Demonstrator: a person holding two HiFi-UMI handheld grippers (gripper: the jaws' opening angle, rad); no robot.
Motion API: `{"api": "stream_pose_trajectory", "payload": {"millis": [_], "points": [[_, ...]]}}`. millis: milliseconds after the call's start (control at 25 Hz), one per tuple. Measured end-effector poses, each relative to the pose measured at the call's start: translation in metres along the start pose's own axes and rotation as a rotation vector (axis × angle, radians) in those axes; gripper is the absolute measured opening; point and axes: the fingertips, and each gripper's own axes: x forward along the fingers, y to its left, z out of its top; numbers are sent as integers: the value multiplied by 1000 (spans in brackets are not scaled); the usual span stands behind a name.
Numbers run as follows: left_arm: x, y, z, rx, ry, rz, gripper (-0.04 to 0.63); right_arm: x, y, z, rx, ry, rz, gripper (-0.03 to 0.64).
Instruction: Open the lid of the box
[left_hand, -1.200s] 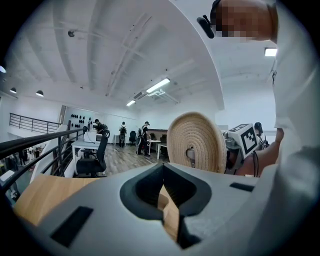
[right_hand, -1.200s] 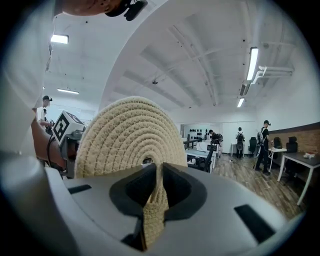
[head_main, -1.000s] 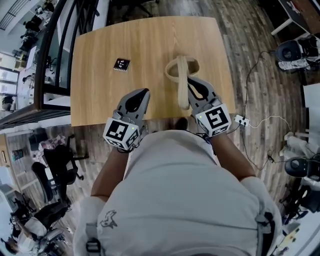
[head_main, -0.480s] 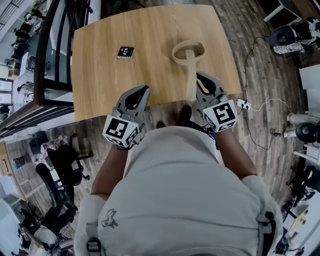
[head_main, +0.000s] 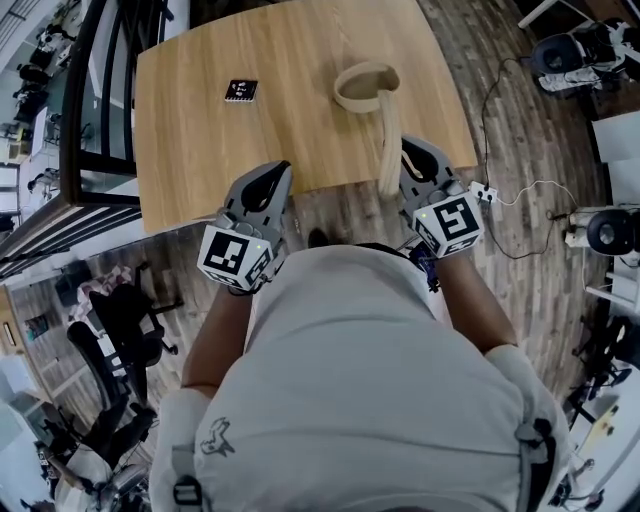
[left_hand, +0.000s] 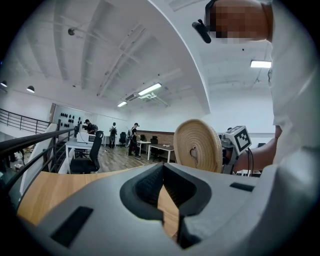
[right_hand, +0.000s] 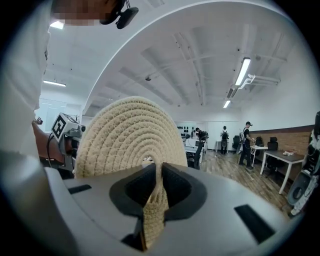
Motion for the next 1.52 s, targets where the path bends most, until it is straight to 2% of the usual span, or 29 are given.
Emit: {"api": "stream_pose_trajectory", "payload": {"millis": [240,680,960,1520], "points": [[6,-28,-4,5,1,35,6,-27,-7,-14,9,6,37,44],[21,-131,-9,32,0,63,6,-116,-21,-37,13,-3,118,44],[24,-186,-15,20,-1,87,6,-169,-28,-46,14,-25,144,44],[20,-242,-20,28,-14,118,6,-234,-23,-57,26,-77,145,44]]}}
